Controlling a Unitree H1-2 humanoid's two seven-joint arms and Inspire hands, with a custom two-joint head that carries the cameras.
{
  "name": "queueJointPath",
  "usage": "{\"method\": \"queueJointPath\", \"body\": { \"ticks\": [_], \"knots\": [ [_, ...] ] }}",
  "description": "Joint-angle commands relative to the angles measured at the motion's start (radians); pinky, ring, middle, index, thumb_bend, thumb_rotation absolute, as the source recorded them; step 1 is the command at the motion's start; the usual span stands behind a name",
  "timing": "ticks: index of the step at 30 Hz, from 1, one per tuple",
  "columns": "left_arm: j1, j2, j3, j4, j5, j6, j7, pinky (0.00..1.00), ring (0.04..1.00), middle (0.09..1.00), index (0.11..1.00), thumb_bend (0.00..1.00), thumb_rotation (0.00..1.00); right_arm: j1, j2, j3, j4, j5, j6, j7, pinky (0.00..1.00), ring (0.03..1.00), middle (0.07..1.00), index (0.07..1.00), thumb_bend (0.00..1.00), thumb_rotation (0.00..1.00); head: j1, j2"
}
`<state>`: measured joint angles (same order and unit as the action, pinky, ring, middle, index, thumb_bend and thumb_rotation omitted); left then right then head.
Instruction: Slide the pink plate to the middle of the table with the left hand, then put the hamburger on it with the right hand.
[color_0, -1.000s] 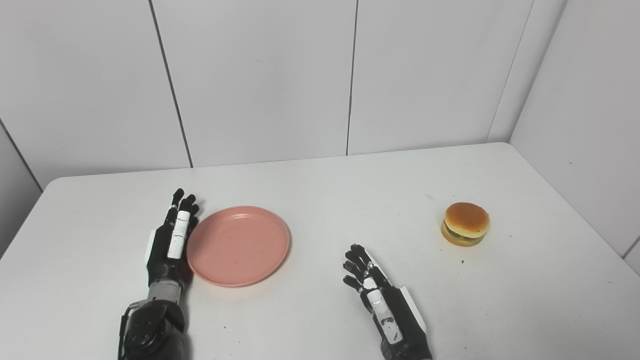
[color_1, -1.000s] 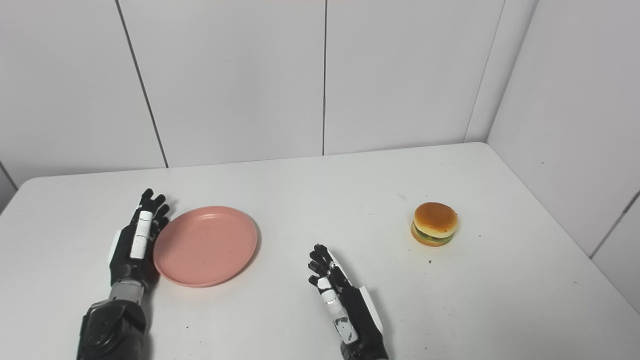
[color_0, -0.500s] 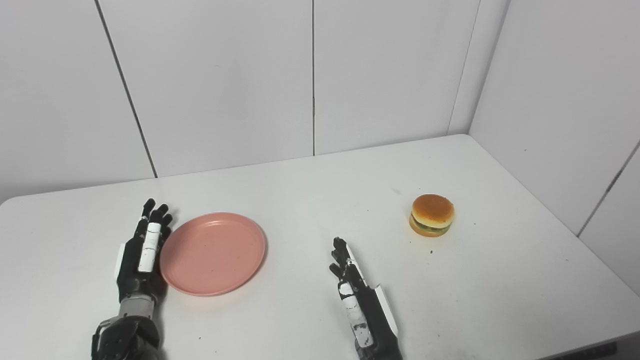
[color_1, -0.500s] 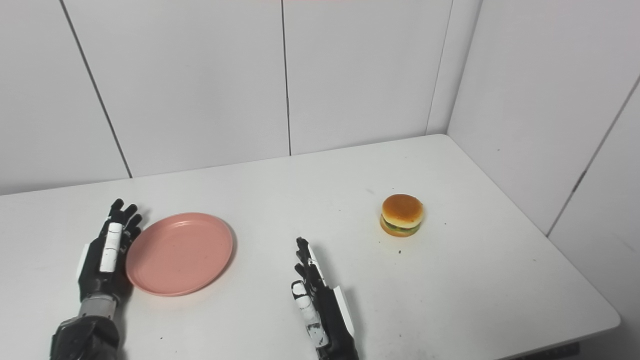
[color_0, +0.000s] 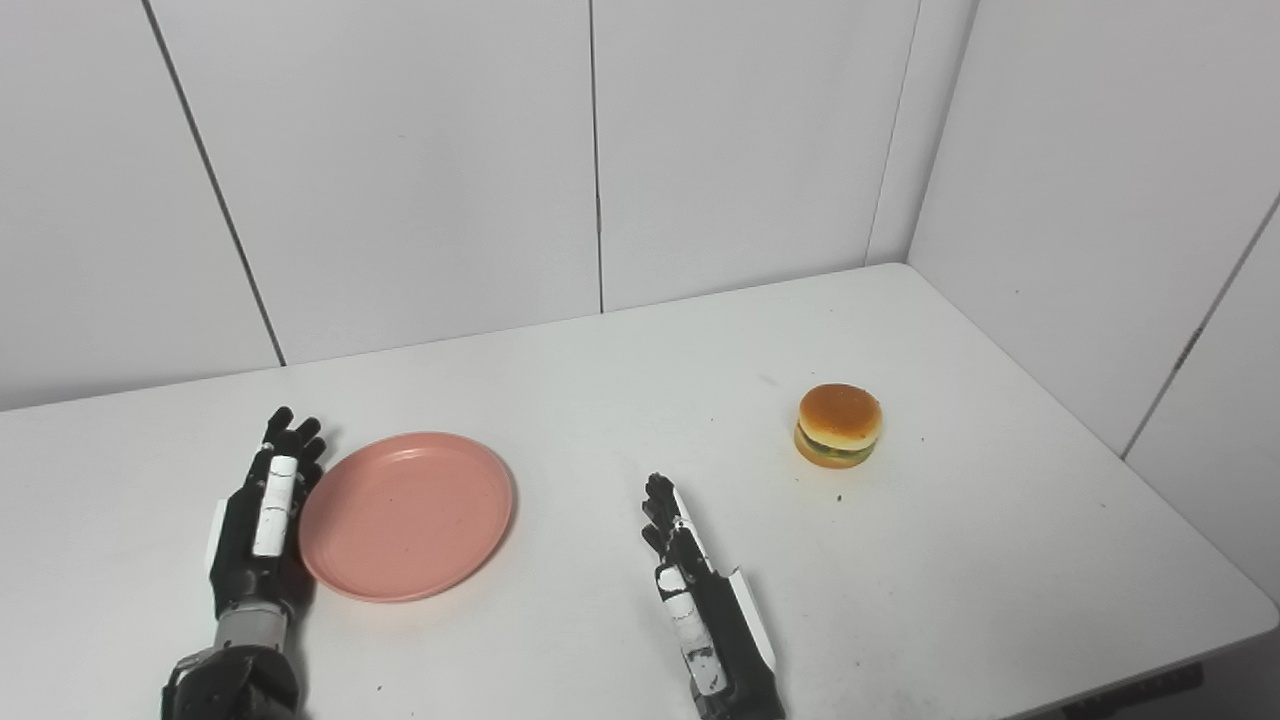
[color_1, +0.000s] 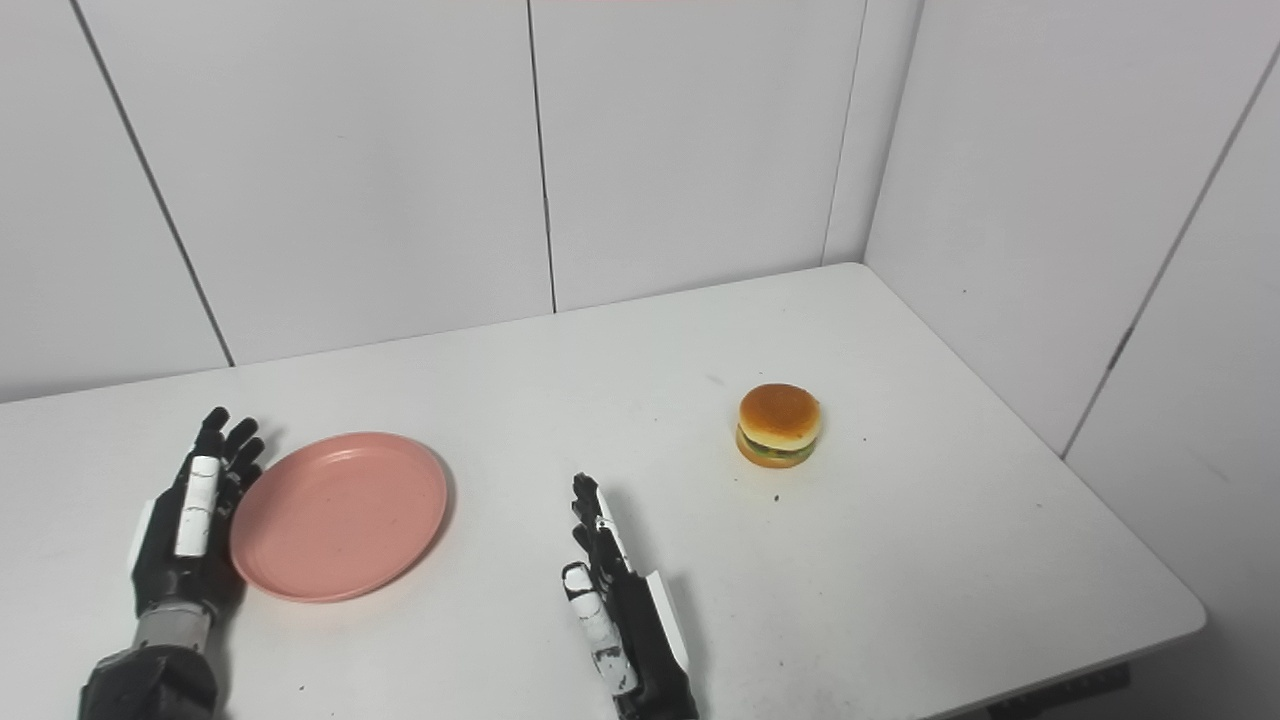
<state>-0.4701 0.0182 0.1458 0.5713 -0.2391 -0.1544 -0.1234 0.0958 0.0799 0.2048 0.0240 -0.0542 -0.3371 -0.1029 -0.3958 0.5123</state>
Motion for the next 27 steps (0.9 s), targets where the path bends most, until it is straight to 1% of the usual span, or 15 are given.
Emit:
{"method": "queueJointPath", "body": {
  "ticks": [1, 12, 14, 16, 18, 19, 21, 23, 26, 27],
  "knots": [
    [-0.009, -0.007, 0.0, -0.002, -0.014, 0.005, -0.006, 1.0, 0.944, 0.92, 0.922, 0.98, 0.71, 0.023, 0.033, 0.015, 0.022, 0.003, 0.048, 0.023, 0.97, 0.992, 0.999, 0.976, 0.75, 0.99, 0.002, 0.001],
    [0.004, -0.021, -0.004, -0.026, -0.004, 0.007, 0.012, 1.0, 0.938, 0.919, 0.924, 0.96, 0.72, 0.037, 0.014, 0.009, -0.006, 0.019, 0.069, 0.043, 0.95, 0.976, 0.989, 0.967, 0.76, 0.97, 0.026, 0.008],
    [0.005, -0.024, -0.003, -0.029, -0.004, 0.008, 0.014, 0.99, 0.938, 0.919, 0.925, 0.95, 0.72, 0.039, 0.009, 0.007, -0.01, 0.013, 0.063, 0.044, 0.95, 0.974, 0.989, 0.967, 0.75, 0.97, 0.028, 0.008],
    [0.004, -0.024, -0.003, -0.025, -0.005, 0.006, 0.013, 0.99, 0.938, 0.92, 0.927, 0.96, 0.72, 0.039, 0.004, 0.004, -0.005, -0.034, 0.026, 0.028, 0.92, 0.966, 0.987, 0.958, 0.74, 0.95, 0.029, 0.008],
    [0.005, -0.025, -0.003, -0.022, -0.005, 0.004, 0.011, 0.97, 0.936, 0.923, 0.931, 0.98, 0.72, 0.045, 0.003, -0.003, -0.018, -0.048, 0.014, 0.021, 0.91, 0.957, 0.983, 0.954, 0.75, 0.93, 0.035, 0.01],
    [0.004, -0.025, -0.003, -0.021, -0.006, 0.004, 0.011, 0.97, 0.936, 0.927, 0.936, 0.99, 0.72, 0.051, 0.007, -0.01, -0.04, -0.039, 0.029, 0.02, 0.9, 0.951, 0.982, 0.958, 0.75, 0.93, 0.036, 0.013],
    [0.003, -0.025, -0.001, -0.017, -0.008, 0.003, 0.01, 0.98, 0.937, 0.927, 0.934, 0.98, 0.71, 0.06, 0.015, -0.021, -0.091, -0.041, 0.057, 0.013, 0.89, 0.928, 0.954, 0.948, 0.77, 0.91, 0.034, 0.014],
    [0.001, -0.025, 0.001, -0.014, -0.009, 0.002, 0.009, 0.98, 0.938, 0.919, 0.931, 0.96, 0.71, 0.063, 0.02, -0.029, -0.131, -0.064, 0.075, 0.001, 0.83, 0.877, 0.881, 0.923, 0.76, 0.88, 0.032, 0.013],
    [-0.005, -0.019, 0.003, -0.006, -0.011, 0.002, 0.004, 0.98, 0.941, 0.922, 0.938, 0.95, 0.72, 0.061, 0.011, -0.033, -0.23, -0.158, 0.132, -0.009, 0.8, 0.865, 0.863, 0.919, 0.78, 0.87, 0.028, 0.014],
    [-0.007, -0.018, 0.003, -0.003, -0.012, 0.002, 0.003, 0.97, 0.939, 0.922, 0.94, 0.95, 0.72, 0.06, 0.008, -0.033, -0.257, -0.183, 0.149, -0.009, 0.8, 0.865, 0.867, 0.92, 0.81, 0.86, 0.028, 0.014]
  ]
}}
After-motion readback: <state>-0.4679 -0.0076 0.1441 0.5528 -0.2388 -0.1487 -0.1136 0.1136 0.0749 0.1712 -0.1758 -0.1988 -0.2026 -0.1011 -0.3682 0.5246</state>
